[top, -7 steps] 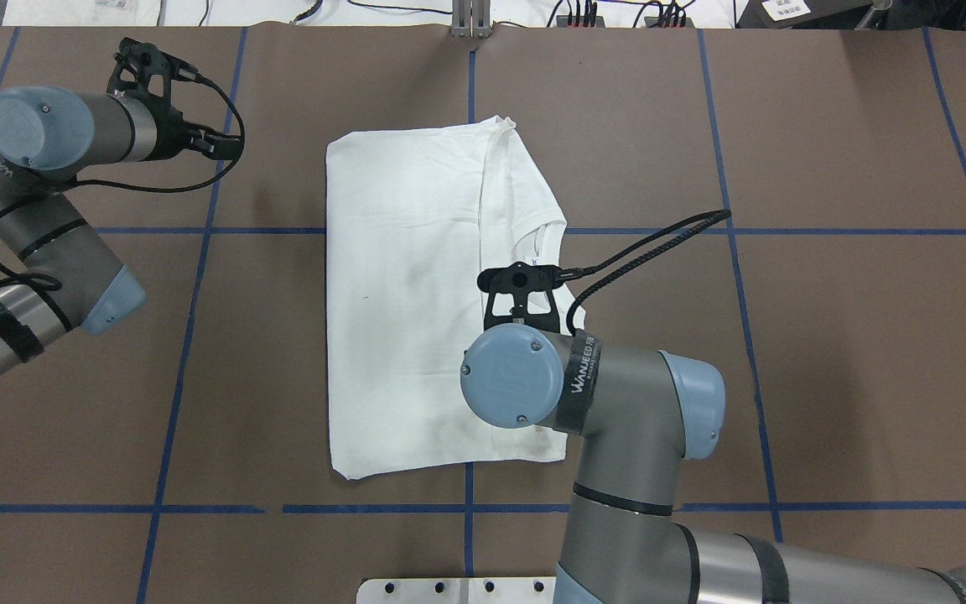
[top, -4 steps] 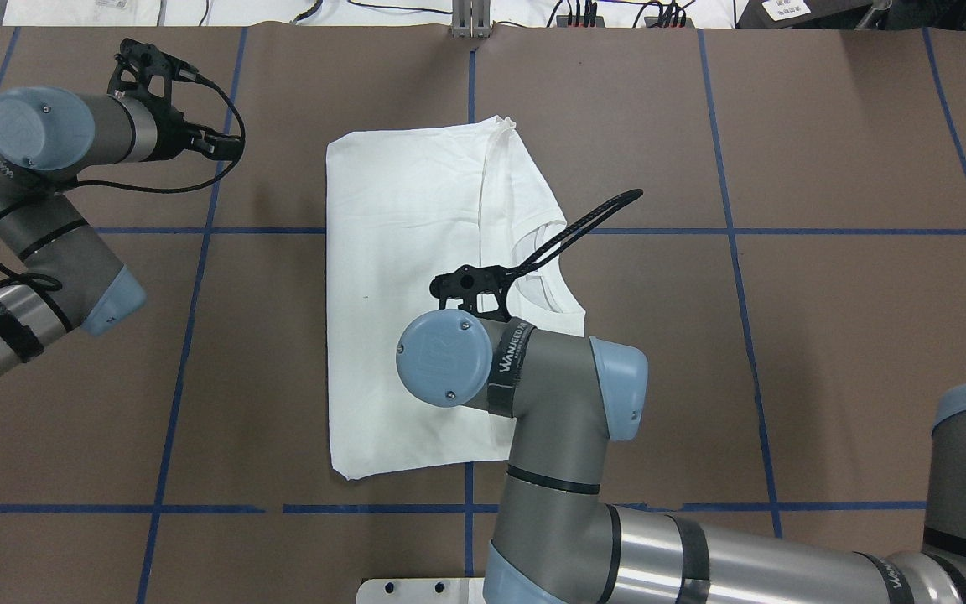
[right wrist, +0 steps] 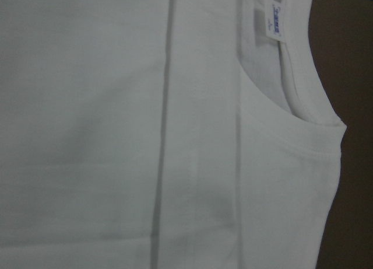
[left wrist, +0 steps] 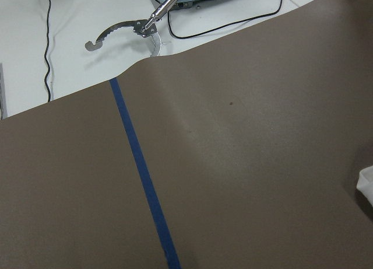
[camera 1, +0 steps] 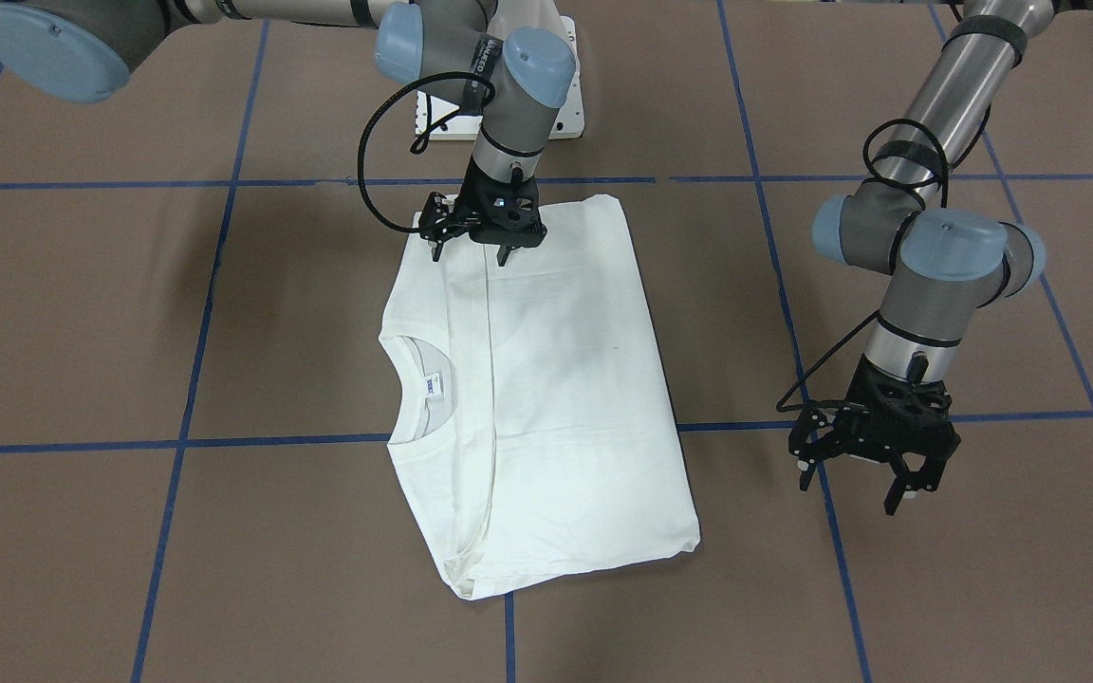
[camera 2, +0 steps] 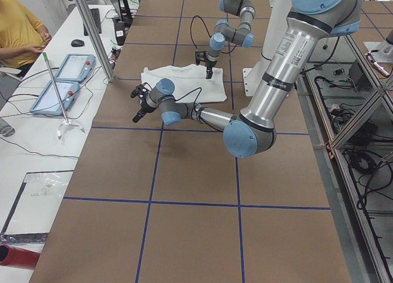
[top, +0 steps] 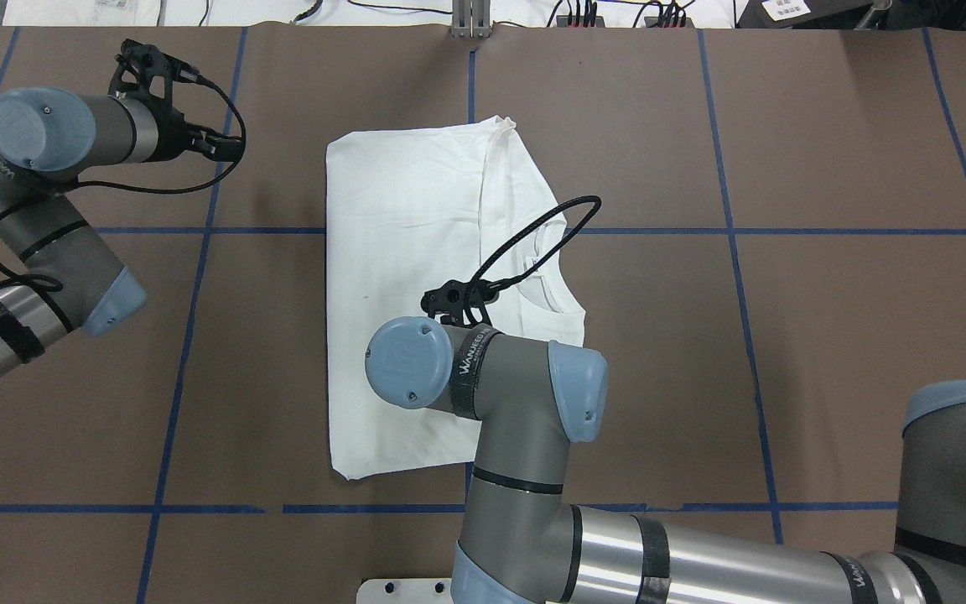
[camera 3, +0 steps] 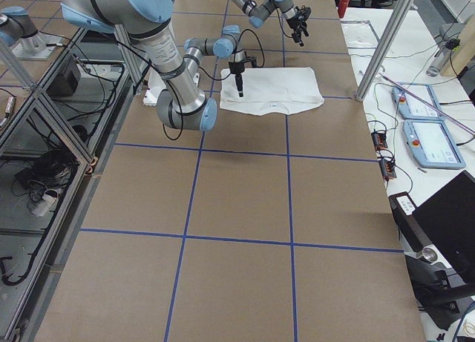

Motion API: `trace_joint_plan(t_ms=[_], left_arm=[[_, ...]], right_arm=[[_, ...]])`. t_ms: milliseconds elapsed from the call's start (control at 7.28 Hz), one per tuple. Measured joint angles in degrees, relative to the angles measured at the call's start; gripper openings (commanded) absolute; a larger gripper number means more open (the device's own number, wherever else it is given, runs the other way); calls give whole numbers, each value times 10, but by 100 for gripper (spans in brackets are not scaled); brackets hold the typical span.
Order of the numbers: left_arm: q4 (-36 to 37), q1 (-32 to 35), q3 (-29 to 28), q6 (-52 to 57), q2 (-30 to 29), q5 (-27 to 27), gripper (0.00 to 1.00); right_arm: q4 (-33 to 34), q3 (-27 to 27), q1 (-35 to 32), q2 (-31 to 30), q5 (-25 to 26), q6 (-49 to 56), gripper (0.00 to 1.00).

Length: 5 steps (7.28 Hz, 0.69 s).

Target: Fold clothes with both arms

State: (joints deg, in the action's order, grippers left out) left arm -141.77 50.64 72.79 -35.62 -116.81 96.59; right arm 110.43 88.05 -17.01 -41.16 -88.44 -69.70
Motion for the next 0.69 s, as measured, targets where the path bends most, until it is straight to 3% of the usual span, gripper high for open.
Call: trace_joint_plan(t_ms=[687], left_arm=[[0,0,0,0,0,0,100]], right_arm=[[23,-4,15,-6,-1,5,100]])
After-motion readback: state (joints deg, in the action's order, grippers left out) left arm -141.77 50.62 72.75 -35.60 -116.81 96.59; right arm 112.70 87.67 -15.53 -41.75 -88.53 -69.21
